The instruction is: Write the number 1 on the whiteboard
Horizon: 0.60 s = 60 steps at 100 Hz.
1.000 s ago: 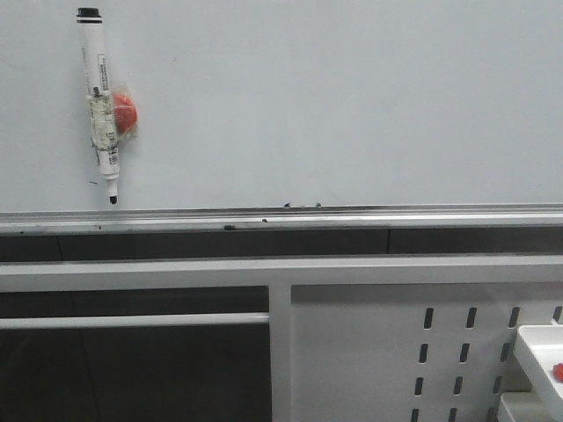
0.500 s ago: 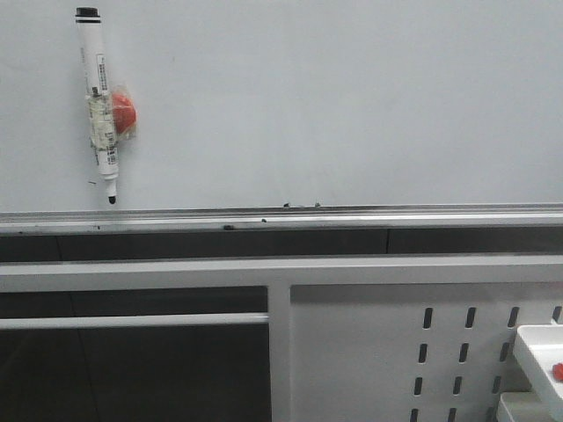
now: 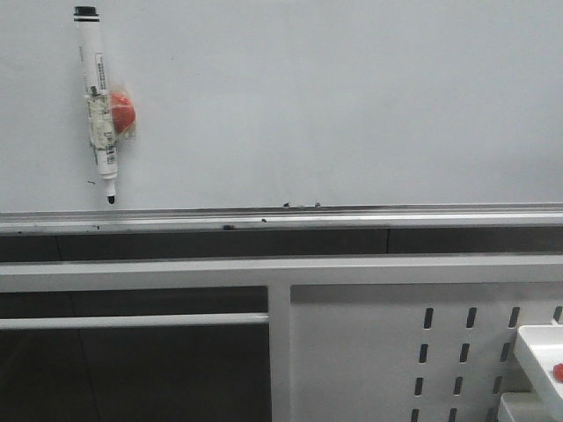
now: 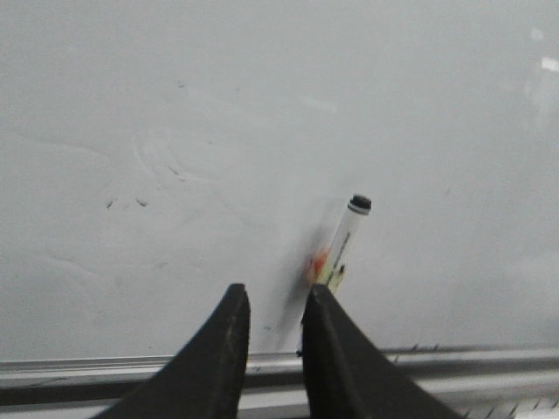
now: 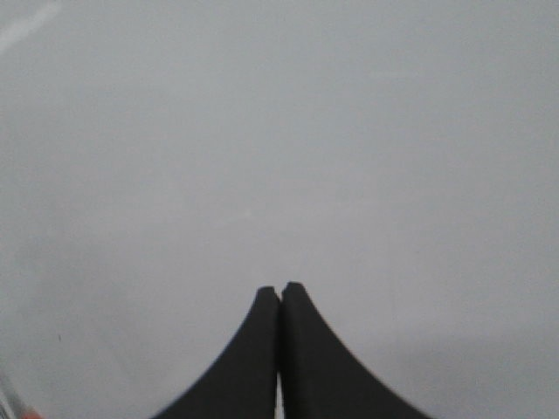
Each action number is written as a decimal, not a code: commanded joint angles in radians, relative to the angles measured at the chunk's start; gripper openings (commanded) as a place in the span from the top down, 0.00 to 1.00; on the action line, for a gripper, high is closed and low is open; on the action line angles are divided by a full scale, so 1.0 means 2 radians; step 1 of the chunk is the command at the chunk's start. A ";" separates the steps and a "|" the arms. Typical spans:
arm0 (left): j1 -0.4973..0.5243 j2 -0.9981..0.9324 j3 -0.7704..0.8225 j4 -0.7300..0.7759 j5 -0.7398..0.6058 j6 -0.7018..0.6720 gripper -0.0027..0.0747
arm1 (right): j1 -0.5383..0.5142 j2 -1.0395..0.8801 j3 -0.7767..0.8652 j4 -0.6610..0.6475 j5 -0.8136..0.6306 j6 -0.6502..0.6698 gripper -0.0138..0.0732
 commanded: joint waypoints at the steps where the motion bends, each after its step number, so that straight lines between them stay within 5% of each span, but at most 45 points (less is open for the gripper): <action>1: -0.004 0.070 -0.057 0.070 0.029 0.025 0.73 | -0.003 0.035 -0.051 -0.059 0.059 -0.007 0.90; 15: -0.034 0.160 -0.101 0.149 0.020 0.025 0.73 | -0.003 0.089 -0.100 -0.076 0.117 -0.057 0.83; 37: -0.147 0.277 -0.158 0.258 0.010 0.028 0.73 | -0.003 0.141 -0.131 -0.076 0.115 -0.093 0.38; 51: -0.202 0.330 -0.158 0.215 -0.054 -0.006 0.72 | -0.002 0.153 -0.131 -0.076 0.128 -0.093 0.36; 60: -0.223 0.349 -0.144 0.152 -0.108 -0.009 0.61 | -0.002 0.153 -0.131 -0.076 0.131 -0.093 0.36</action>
